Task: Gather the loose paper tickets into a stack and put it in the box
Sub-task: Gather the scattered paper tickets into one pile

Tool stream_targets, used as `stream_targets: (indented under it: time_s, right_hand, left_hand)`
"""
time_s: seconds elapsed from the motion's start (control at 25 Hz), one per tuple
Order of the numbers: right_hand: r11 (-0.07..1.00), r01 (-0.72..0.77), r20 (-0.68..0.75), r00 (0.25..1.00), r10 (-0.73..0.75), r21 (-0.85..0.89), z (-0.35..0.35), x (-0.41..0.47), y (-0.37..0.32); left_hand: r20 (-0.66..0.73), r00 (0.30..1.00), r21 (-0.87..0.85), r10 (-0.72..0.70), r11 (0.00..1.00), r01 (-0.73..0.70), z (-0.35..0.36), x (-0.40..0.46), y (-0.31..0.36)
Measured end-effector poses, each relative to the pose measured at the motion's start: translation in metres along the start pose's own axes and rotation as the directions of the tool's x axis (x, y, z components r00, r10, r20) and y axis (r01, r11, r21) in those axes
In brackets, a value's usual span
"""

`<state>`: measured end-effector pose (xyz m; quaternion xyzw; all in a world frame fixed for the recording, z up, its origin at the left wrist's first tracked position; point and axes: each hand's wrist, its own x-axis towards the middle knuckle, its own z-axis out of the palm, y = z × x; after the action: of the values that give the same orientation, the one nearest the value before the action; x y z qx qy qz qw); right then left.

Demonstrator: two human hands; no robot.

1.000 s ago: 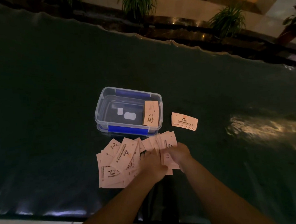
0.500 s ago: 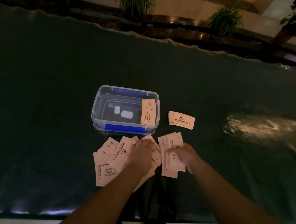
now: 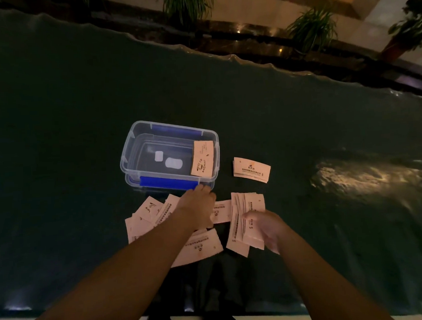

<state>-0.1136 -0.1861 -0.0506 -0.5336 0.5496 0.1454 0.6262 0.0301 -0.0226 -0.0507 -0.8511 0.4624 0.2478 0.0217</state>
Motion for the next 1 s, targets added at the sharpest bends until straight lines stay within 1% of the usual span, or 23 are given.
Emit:
stream_targets:
  time_s: [0.12, 0.16, 0.2, 0.24, 0.28, 0.32, 0.36, 0.4, 0.44, 0.48, 0.52, 0.56, 0.6, 0.64, 0.68, 0.72, 0.76, 0.88, 1.0]
  right_hand:
    - [0.997, 0.001, 0.003, 1.000, -0.001, 0.076, 0.000, 0.000, 0.005]
    - [0.994, 0.001, 0.009, 1.000, -0.002, 0.109, 0.001, 0.000, 0.006]
    - [0.991, 0.001, 0.011, 1.000, -0.002, 0.135, 0.003, 0.000, 0.008]
    - [0.988, 0.005, 0.014, 1.000, -0.007, 0.153, 0.006, -0.002, 0.008]
    - [0.986, 0.012, 0.014, 1.000, -0.014, 0.164, 0.009, -0.003, 0.009]
    - [0.984, 0.021, 0.021, 0.999, -0.025, 0.179, 0.012, -0.004, 0.011]
    - [0.978, 0.030, 0.031, 0.999, -0.037, 0.204, 0.014, -0.005, 0.012]
    - [0.972, 0.035, 0.039, 0.998, -0.045, 0.232, 0.015, -0.006, 0.014]
    - [0.970, 0.039, 0.041, 0.998, -0.050, 0.241, 0.017, -0.007, 0.015]
    - [0.973, 0.043, 0.029, 0.998, -0.051, 0.228, 0.018, -0.009, 0.017]
    - [0.980, 0.040, 0.005, 0.999, -0.042, 0.193, 0.018, -0.011, 0.018]
    - [0.989, 0.021, -0.025, 1.000, -0.018, 0.145, 0.019, -0.015, 0.021]
    - [0.995, -0.009, -0.055, 0.998, 0.014, 0.099, 0.020, -0.017, 0.025]
    - [0.996, -0.035, -0.075, 0.996, 0.041, 0.080, 0.023, -0.021, 0.030]
    - [0.995, -0.050, -0.091, 0.994, 0.058, 0.085, 0.027, -0.024, 0.036]
    - [0.992, -0.058, -0.100, 0.993, 0.069, 0.109, 0.031, -0.028, 0.042]
    - [0.989, -0.066, -0.107, 0.991, 0.080, 0.131, 0.037, -0.032, 0.048]
    - [0.979, -0.043, -0.138, 0.988, 0.071, 0.198, 0.053, -0.040, 0.062]
    - [0.960, 0.002, -0.179, 0.982, 0.050, 0.281, 0.058, -0.037, 0.066]
  left_hand:
    - [0.072, 0.992, -0.236, -0.108, 0.964, 0.122, -0.004, 0.001, 0.009]
    - [0.101, 0.983, -0.331, -0.153, 0.927, 0.179, -0.004, 0.001, 0.014]
    - [0.123, 0.973, -0.442, -0.193, 0.868, 0.228, -0.001, 0.000, 0.018]
    - [0.137, 0.966, -0.563, -0.217, 0.786, 0.256, 0.002, -0.003, 0.024]
    - [0.149, 0.964, -0.676, -0.219, 0.689, 0.261, 0.006, -0.008, 0.031]
    - [0.162, 0.967, -0.756, -0.198, 0.605, 0.251, 0.010, -0.014, 0.039]
    - [0.175, 0.970, -0.806, -0.167, 0.542, 0.238, 0.014, -0.021, 0.047]
    - [0.173, 0.975, -0.830, -0.137, 0.513, 0.219, 0.019, -0.029, 0.053]
    - [0.159, 0.981, -0.840, -0.113, 0.506, 0.195, 0.024, -0.036, 0.056]
    - [0.127, 0.987, -0.816, -0.096, 0.556, 0.158, 0.028, -0.045, 0.054]
    - [0.078, 0.995, -0.731, -0.070, 0.674, 0.104, 0.032, -0.054, 0.049]
    - [0.047, 0.998, -0.575, -0.031, 0.817, 0.052, 0.037, -0.062, 0.041]
    - [0.045, 0.999, -0.381, 0.007, 0.925, 0.011, 0.042, -0.070, 0.032]
    - [0.058, 0.997, -0.196, 0.043, 0.980, -0.031, 0.045, -0.079, 0.024]
    - [0.078, 0.995, -0.066, 0.060, 0.996, -0.055, 0.048, -0.084, 0.017]
    - [0.092, 0.995, -0.011, 0.048, 0.999, -0.047, 0.052, -0.086, 0.012]
    - [0.085, 0.996, -0.017, 0.023, 1.000, -0.022, 0.055, -0.085, 0.009]
    - [0.011, 0.998, -0.193, -0.070, 0.979, 0.070, 0.059, -0.079, 0.012]
    - [-0.028, 0.987, -0.318, -0.159, 0.937, 0.142, 0.059, -0.076, 0.019]
